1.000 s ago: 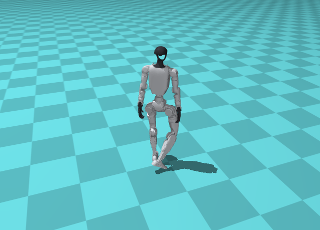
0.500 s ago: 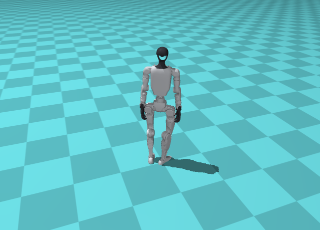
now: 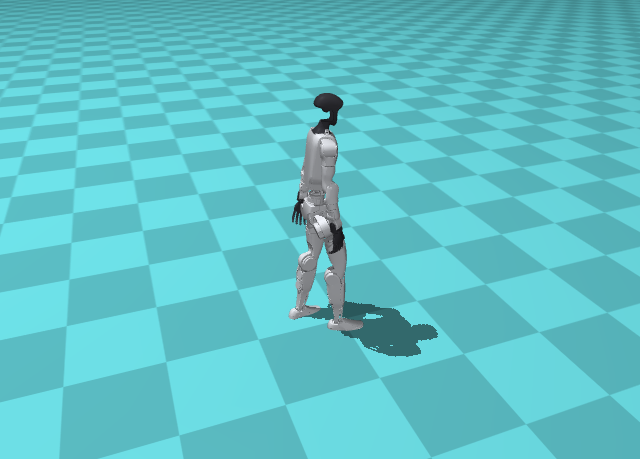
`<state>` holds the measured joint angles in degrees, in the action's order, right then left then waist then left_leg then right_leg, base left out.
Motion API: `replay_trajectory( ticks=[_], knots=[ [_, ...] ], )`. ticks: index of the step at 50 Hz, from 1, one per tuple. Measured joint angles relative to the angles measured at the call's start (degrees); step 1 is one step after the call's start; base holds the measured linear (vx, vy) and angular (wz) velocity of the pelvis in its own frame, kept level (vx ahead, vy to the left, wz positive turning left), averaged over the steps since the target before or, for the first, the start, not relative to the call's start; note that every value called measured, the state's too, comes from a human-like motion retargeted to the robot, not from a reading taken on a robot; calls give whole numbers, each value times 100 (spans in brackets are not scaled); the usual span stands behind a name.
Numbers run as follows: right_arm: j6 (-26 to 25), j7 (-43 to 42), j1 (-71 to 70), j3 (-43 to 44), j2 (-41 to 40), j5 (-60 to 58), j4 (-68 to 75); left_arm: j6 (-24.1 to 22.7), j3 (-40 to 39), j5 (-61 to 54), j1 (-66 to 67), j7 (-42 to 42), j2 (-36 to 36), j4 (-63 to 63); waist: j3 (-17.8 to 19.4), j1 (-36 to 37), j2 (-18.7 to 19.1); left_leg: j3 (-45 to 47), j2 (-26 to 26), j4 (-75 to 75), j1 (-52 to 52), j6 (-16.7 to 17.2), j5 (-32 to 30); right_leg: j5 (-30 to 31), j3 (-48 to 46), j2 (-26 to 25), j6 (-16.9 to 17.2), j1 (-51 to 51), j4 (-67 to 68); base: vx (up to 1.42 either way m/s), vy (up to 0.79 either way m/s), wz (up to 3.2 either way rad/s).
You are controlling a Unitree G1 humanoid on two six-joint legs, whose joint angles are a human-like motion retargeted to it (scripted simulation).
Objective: Upper body actions
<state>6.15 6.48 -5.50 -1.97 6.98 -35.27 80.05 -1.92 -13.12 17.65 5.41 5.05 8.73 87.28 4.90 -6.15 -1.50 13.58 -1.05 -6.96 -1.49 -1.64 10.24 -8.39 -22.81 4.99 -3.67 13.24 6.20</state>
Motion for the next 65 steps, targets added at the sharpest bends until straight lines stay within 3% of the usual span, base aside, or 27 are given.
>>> replay_trajectory(
  ticks=[6,11,15,19,22,25,27,29,32,33,38,40,43,45,47,49,54,62,65],
  knots=[
    [-138,6,174,481,229,-72,125,-26,232,17,114,-65,-65,169,-320,257,207,2507,312,222,-388,223,370,-519,-3548,328,-91,-398,43,-38,6,-372],
    [-227,6,116,759,380,298,332,-48,202,-80,150,-104,-193,323,-619,-87,405,3877,266,319,-608,602,667,-334,-4717,189,-13,-731,17,-31,-3,-341],
    [-338,-101,-33,984,454,538,457,-39,210,81,19,-91,-251,273,-792,-304,587,4773,207,290,-725,1030,767,231,-5769,-52,177,-909,-315,-23,-10,-311],
    [-391,-201,3,1058,441,932,603,-71,272,213,21,-100,-227,-1,-952,-324,608,5222,100,115,-947,1222,614,256,-4635,-224,-84,-552,-226,8,-20,-278],
    [-473,-182,99,1085,363,1136,762,-107,387,275,49,-109,-151,-223,-996,-280,451,5286,-12,-173,-1246,1078,102,165,-3855,-139,-162,-509,-68,19,-26,-220],
    [-565,-168,231,1148,284,1149,966,-70,445,351,45,-156,-162,-258,-1088,-67,30,5223,-148,-835,-1546,336,-763,128,-3025,229,-93,-558,51,32,-18,-208],
    [-570,-122,354,1166,219,1157,1048,-113,544,285,84,-149,-178,-284,-1065,248,-419,4685,-120,-1816,-1484,-503,-1047,160,-2365,625,-71,-628,133,46,-26,-233],
    [-598,-45,404,1139,143,1103,1062,-159,616,211,98,-80,-175,-340,-970,472,-686,3801,62,-2985,-1077,-803,-1025,196,-1819,804,-79,-710,161,34,-18,-217],
    [-616,34,375,1067,35,920,951,-172,654,180,25,-42,-208,-376,-794,689,-709,2094,-13,-4203,17,-436,-903,315,-1165,651,-127,-819,24,21,-16,-194],
    [-589,46,355,1002,14,880,885,-195,650,170,-9,-68,-227,-368,-726,702,-703,1770,-60,-4369,259,-467,-864,352,-996,613,-131,-857,-16,9,-9,-171],
    [-433,85,241,703,-20,561,590,-260,575,130,-116,-243,-306,-346,-530,666,-648,1813,486,-4019,752,-863,-55,460,-283,482,-86,-904,-54,14,-2,-147],
    [-421,42,224,669,-21,411,567,-253,544,132,-90,-341,-358,-324,-551,679,-507,1278,262,-3338,1030,-595,194,521,-110,314,-84,-924,-113,21,6,-145],
    [-466,3,198,671,11,426,646,-260,505,71,-56,-395,-417,-220,-522,765,-162,443,32,-1584,1022,76,26,543,275,-159,-129,-991,-148,23,7,-147],
    [-488,13,203,679,38,535,706,-253,463,33,-27,-387,-449,-131,-433,782,49,701,82,-417,677,-71,-825,533,592,-445,-136,-1111,-118,31,10,-93],
    [-510,44,287,630,88,625,829,-219,422,41,89,-325,-493,-31,-580,359,164,774,90,-613,499,1,-226,490,540,-462,-80,-1151,-73,45,15,-54],
    [-546,26,265,432,122,755,987,-146,271,67,109,-226,-544,48,-617,595,147,1165,174,-567,518,116,-309,529,1033,-507,-85,-1078,-29,19,14,-189],
    [-573,-136,119,402,199,948,1326,-124,160,168,-85,-202,-464,-105,-395,556,147,1368,70,-273,176,153,-310,472,1003,-520,-47,-1198,15,3,7,-42],
    [-590,-238,617,905,272,988,1414,-152,439,366,-239,-158,-422,-346,-641,694,112,511,-45,-418,517,150,-407,169,726,-503,-63,-1269,182,19,2,109],
    [-604,-225,639,968,244,1030,1454,-201,418,380,-293,-140,-466,-395,-630,671,151,-52,-65,-444,681,201,-590,218,1220,-607,-155,-1205,332,3,-2,168]
  ],
)
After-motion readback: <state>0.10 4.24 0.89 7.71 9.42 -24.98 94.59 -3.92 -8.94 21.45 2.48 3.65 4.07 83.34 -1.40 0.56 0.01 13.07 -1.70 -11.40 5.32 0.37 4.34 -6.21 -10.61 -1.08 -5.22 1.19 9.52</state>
